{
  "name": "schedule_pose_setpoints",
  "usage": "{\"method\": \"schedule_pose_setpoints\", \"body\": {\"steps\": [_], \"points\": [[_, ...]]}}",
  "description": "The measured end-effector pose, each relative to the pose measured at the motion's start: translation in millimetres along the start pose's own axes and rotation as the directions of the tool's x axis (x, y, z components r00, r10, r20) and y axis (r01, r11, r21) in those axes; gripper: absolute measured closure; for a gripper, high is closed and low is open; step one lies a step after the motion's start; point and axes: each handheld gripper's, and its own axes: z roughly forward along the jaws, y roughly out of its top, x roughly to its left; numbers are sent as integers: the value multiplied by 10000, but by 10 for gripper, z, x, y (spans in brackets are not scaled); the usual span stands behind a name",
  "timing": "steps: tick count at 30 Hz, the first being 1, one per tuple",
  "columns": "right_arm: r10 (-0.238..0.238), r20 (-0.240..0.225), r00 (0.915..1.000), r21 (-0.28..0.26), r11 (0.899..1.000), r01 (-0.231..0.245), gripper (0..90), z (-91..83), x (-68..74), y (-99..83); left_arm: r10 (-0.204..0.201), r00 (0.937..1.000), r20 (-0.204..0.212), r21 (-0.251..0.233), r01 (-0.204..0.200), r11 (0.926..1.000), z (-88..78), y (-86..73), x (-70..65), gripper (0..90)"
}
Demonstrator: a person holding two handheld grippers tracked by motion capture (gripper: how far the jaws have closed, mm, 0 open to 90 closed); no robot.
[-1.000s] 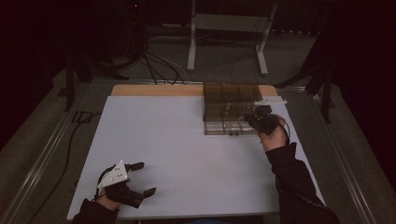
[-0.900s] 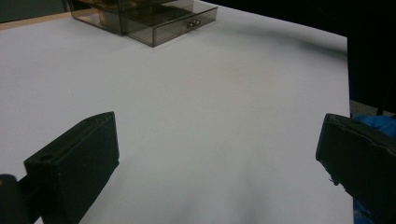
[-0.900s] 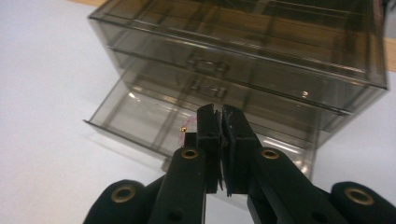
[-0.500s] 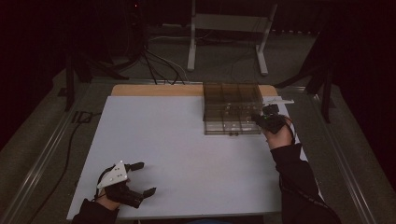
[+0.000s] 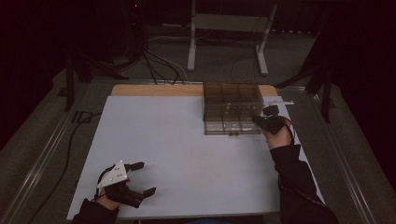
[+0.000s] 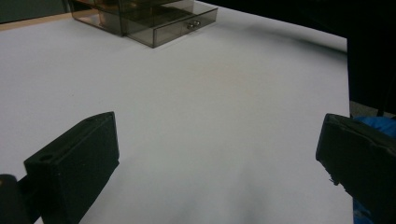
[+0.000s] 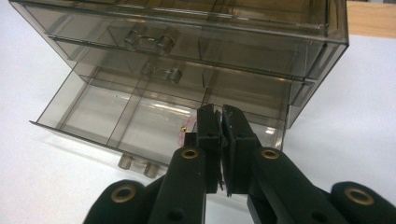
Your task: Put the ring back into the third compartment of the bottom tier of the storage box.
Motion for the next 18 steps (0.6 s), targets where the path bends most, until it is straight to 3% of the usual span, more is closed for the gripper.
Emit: {"method": "schedule_pose_setpoints", "body": {"steps": [18], "points": [[416,79,9991,355,9985,-418,867,209,-82,-115,17,10000,-2,-6,-17,10000,0,2,-3,4]]}}
